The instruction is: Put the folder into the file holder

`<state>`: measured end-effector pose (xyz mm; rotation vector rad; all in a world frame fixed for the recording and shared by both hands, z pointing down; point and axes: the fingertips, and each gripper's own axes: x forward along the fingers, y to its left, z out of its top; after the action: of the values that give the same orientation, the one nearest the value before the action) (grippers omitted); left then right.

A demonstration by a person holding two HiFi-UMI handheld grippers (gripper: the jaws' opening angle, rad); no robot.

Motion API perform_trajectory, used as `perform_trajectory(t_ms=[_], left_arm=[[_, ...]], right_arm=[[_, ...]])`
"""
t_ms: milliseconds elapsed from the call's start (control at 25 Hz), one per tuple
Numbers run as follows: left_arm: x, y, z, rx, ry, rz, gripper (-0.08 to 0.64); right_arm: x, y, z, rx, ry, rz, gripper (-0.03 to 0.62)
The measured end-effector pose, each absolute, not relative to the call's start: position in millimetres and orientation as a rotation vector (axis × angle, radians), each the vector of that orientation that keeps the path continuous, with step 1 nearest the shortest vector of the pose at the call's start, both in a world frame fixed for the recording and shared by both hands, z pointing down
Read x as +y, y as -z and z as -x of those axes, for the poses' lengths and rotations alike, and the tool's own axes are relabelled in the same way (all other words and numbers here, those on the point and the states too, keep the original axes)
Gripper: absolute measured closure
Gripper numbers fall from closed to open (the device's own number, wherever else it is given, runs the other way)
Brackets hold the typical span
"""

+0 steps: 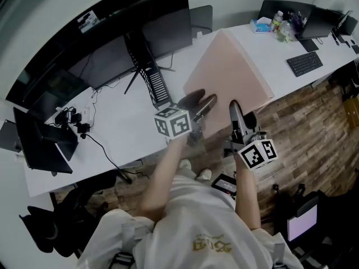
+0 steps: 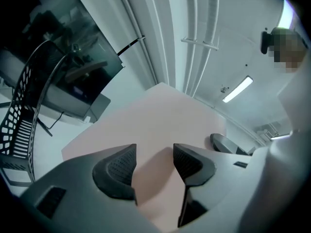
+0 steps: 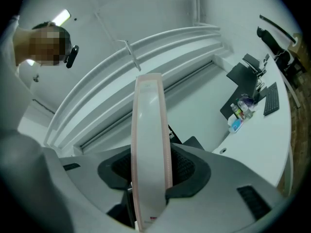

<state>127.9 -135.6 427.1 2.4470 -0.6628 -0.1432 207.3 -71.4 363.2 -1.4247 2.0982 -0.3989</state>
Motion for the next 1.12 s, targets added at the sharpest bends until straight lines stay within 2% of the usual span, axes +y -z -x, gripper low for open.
perform_trajectory(t_ms=[760, 960, 1120], left_arm=[[-171, -395, -86, -0.696, 0.315, -2.410, 0.330], [-185, -395, -56, -0.689, 0.372, -2.357, 0.337], [-193, -390, -31, -0.690, 0.419, -2.345, 0.371]], right_arm=[[-108, -324, -160, 2.196, 0.351, 1.359, 0.397], [-127, -316, -124, 2.305, 0.346, 1.359, 0.394], [-137, -312, -94, 2.330, 0.346, 1.354, 0.390]])
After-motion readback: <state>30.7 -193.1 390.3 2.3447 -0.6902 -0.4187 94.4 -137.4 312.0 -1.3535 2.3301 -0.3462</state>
